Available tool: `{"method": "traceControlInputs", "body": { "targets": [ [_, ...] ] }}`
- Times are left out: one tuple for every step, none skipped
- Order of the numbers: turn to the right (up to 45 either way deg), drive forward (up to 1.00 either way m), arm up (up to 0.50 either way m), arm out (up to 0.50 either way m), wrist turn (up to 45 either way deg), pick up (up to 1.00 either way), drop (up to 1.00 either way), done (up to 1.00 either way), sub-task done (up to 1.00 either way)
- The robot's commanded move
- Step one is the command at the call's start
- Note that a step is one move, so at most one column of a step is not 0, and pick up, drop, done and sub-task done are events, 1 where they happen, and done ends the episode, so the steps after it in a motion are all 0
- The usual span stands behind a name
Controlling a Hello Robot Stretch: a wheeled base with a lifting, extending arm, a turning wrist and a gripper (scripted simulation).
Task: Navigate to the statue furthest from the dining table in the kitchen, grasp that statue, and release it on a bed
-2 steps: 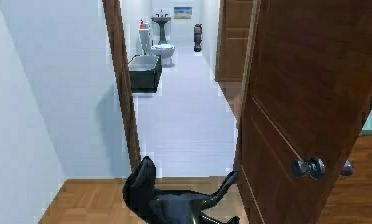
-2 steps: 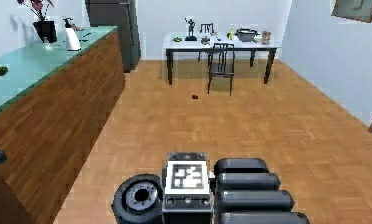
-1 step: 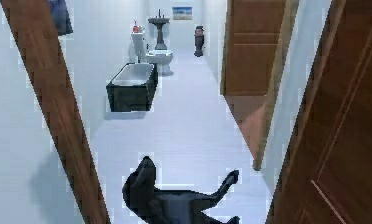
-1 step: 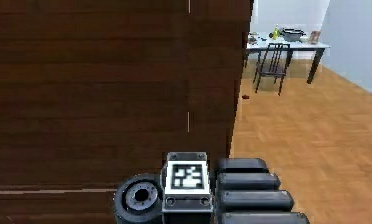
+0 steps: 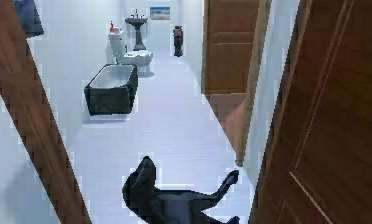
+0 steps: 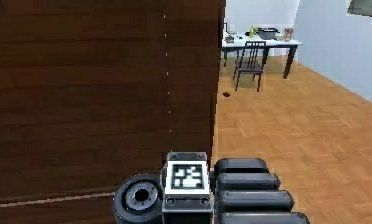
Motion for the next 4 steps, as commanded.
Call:
{"method": "traceControlInputs", "body": {
  "targets": [
    [0.0, 0.95, 0.00, 0.00, 0.0, 0.00, 0.00, 0.00, 0.00],
    [6.0, 0.00, 0.00, 0.00, 0.0, 0.00, 0.00, 0.00, 0.00],
    [0.0, 0.80, 0.00, 0.00, 0.0, 0.00, 0.00, 0.00, 0.00],
    [15.0, 0.00, 0.00, 0.00, 0.0, 0.00, 0.00, 0.00, 0.00]
  ]
}}
